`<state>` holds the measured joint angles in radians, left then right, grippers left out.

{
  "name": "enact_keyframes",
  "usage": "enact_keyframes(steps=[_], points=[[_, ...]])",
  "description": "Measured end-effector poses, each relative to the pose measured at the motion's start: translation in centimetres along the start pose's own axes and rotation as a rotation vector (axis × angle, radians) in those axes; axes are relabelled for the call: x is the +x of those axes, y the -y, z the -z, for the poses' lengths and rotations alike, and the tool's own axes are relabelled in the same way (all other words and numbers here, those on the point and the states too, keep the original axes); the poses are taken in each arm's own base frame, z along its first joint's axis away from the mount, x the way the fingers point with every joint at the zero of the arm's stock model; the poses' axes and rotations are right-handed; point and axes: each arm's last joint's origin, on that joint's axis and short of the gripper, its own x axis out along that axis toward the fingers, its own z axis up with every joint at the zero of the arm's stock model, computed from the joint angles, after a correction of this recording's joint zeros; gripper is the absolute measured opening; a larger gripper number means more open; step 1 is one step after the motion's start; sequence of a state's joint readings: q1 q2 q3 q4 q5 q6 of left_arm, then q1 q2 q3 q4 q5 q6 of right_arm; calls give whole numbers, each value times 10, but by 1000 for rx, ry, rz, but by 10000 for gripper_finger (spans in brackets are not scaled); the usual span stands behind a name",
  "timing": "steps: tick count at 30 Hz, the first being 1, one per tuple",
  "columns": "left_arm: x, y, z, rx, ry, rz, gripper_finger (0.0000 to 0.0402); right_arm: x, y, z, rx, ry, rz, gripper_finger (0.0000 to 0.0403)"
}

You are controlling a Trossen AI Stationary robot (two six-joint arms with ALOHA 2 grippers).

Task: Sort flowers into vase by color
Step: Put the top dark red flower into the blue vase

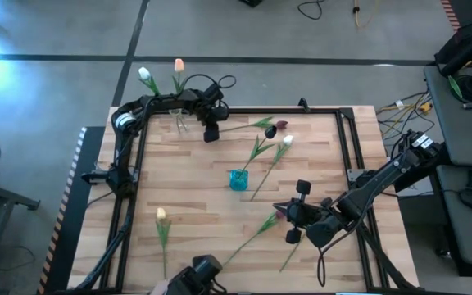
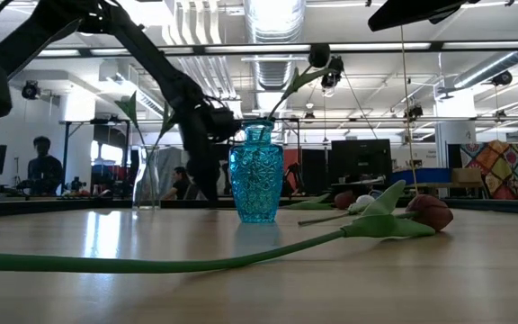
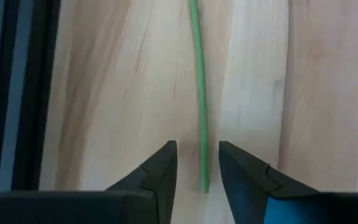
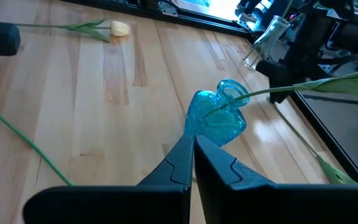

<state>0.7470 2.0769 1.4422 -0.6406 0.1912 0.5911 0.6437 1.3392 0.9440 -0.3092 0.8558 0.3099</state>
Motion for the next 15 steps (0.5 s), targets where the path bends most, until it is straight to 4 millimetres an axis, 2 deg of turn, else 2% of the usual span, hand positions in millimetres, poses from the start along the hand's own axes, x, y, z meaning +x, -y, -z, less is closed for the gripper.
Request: enact_keyframes(steps=[10,15], points=[[2,-1,4,-10,-47,-57,71,0,0,0,1,0,0,9],[3,0,5,-2,-59,-49,35,0,0,0,1,1,0,9]])
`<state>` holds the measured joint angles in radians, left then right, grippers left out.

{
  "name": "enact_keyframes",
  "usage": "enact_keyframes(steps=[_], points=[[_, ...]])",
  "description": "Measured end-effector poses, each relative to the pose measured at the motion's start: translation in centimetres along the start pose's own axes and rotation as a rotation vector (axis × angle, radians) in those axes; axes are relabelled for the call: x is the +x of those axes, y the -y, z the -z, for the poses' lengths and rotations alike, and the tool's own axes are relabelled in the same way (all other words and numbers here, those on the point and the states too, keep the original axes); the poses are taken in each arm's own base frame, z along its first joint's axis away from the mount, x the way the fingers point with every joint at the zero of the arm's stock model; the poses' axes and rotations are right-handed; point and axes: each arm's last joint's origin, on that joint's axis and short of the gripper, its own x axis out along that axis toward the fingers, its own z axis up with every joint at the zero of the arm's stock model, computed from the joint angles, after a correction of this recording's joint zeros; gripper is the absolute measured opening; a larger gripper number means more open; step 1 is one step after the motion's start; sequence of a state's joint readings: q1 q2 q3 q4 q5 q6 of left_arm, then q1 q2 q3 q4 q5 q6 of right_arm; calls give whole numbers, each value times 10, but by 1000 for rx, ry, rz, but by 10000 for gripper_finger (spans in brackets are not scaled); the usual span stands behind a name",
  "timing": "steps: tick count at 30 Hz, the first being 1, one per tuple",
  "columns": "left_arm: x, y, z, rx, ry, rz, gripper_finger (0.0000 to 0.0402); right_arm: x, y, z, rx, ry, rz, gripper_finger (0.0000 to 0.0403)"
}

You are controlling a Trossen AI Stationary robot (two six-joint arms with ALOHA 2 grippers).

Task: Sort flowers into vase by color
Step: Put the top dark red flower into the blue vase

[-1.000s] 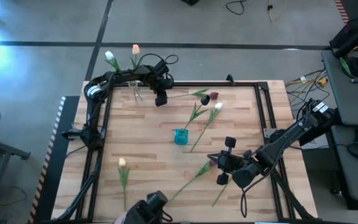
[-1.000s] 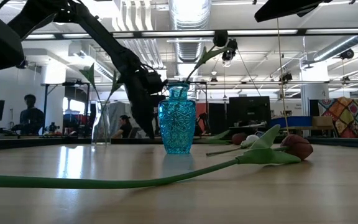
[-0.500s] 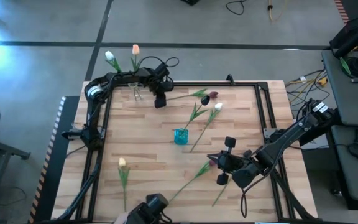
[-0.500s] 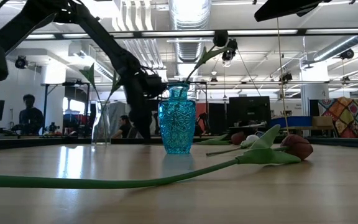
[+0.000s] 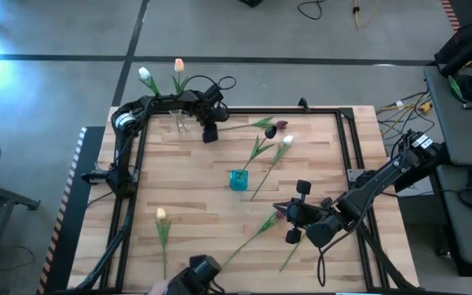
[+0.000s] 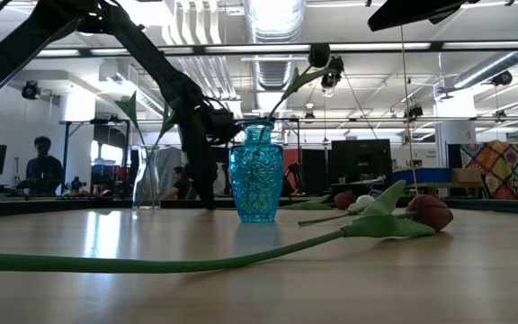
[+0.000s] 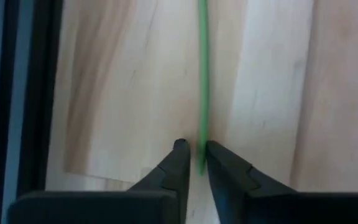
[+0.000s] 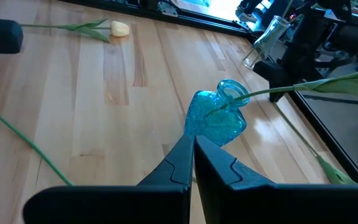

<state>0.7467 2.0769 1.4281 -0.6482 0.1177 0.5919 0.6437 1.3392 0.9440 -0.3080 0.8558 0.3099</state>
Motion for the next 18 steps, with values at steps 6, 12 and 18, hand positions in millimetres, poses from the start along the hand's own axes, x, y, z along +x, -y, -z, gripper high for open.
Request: enact_keyframes(steps=[6,12,18], points=[[0,2,2,42,-21,16,4,0,0,0,0,0,0,9],[-7,5,3,46,-36,46,1,0,0,0,0,0,0,9],[-36,4,-9,39,80,38,0,0,0,0,-25,0,0,9]])
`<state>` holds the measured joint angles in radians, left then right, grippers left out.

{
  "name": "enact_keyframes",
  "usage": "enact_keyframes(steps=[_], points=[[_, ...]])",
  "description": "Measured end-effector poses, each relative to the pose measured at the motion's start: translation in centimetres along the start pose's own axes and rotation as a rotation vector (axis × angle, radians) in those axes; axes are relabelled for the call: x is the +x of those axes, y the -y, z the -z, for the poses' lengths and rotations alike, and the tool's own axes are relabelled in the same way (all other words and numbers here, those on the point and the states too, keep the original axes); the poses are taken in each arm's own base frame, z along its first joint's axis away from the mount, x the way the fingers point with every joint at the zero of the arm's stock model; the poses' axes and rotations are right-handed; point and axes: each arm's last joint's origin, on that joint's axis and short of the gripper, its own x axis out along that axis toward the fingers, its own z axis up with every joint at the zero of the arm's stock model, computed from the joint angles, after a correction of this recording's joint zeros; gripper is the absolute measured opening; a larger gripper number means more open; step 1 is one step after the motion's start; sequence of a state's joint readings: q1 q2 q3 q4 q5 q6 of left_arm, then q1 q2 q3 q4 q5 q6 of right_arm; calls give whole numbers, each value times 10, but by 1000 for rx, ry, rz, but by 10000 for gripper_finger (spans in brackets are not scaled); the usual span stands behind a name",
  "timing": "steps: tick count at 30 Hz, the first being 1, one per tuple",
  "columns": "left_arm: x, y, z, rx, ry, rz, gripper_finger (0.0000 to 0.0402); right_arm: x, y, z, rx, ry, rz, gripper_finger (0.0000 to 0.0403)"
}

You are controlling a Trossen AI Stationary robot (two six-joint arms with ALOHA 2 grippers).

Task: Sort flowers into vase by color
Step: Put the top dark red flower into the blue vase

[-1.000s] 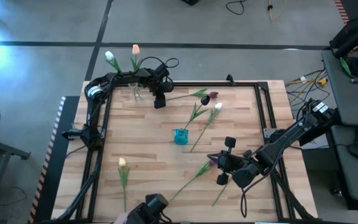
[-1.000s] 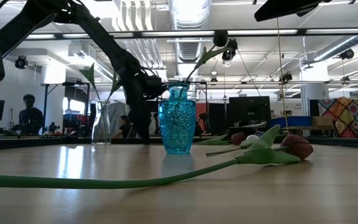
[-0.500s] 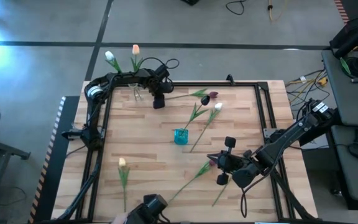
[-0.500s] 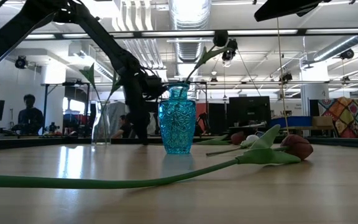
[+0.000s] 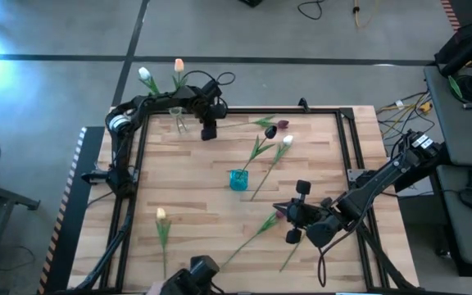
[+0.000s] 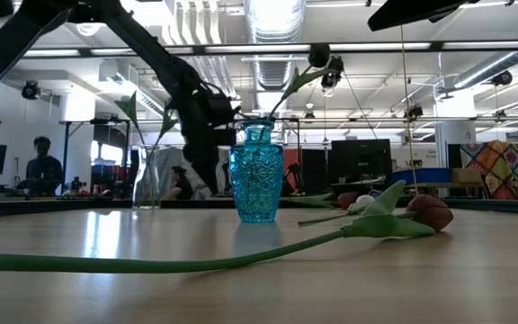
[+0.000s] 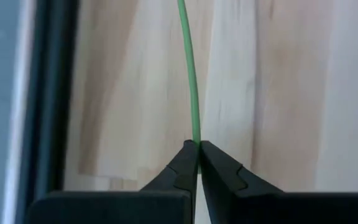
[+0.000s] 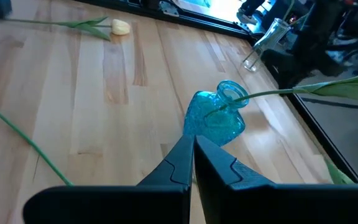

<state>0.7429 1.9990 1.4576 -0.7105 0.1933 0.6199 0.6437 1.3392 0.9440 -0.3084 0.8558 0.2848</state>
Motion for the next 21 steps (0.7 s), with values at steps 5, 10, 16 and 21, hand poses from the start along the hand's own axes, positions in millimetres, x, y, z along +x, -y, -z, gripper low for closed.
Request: enact_keyframes(steps=[5,10,16,21], points=[[-33,4,-10,5,139,8,0,0,0,0,-17,0,1,9],[-69,7,-20,-2,307,-4,0,0,1,0,-25,3,18,9],[-115,16,-25,20,470,-24,1,1,2,2,-26,10,70,9],[-141,24,-23,16,524,-50,1,0,3,2,-21,12,72,9]])
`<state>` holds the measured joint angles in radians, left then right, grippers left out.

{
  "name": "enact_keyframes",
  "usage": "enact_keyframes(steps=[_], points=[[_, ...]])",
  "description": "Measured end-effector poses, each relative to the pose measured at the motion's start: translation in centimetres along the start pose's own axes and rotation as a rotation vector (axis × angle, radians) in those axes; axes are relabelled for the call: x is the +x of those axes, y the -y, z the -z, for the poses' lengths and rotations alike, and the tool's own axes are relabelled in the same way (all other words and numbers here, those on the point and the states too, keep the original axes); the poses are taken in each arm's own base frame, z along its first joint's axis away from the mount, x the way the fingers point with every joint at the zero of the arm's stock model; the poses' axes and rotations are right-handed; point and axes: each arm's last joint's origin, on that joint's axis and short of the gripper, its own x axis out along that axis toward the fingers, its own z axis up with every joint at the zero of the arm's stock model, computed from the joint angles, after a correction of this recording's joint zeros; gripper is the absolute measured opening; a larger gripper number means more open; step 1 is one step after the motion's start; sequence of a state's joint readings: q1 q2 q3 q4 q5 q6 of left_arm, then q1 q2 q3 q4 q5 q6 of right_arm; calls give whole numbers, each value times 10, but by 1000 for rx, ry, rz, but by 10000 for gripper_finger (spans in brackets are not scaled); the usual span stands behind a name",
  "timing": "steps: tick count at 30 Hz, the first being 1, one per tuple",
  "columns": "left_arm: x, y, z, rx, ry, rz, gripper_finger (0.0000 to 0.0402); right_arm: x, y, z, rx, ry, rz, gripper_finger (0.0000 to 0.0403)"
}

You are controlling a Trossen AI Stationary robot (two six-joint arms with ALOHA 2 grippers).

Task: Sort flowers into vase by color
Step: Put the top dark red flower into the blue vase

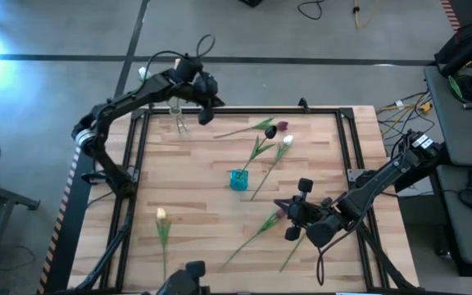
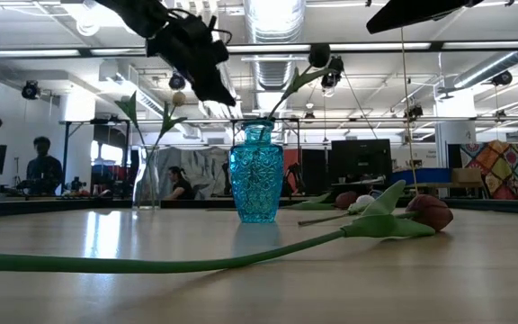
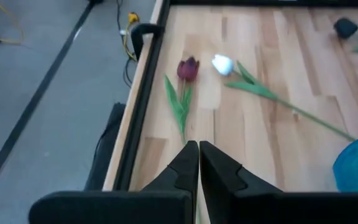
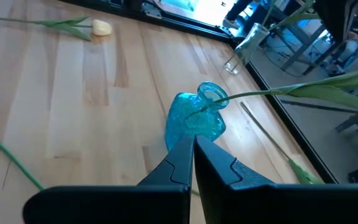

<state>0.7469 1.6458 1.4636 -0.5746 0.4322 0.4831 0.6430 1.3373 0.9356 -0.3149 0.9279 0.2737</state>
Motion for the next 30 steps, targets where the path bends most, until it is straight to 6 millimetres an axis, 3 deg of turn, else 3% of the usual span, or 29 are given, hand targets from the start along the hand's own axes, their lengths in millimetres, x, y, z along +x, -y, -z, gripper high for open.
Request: enact_keyframes(steps=[4,11,20,30], points=[[3,9,1,-24,-36,29,1,0,0,-1,6,4,-1,9],[55,5,13,-3,-115,-35,6,0,0,-1,19,8,-3,9],[118,-6,49,9,-233,30,77,0,0,-1,25,8,-4,9],[159,-9,83,26,-363,13,111,0,0,-1,25,7,-6,9]])
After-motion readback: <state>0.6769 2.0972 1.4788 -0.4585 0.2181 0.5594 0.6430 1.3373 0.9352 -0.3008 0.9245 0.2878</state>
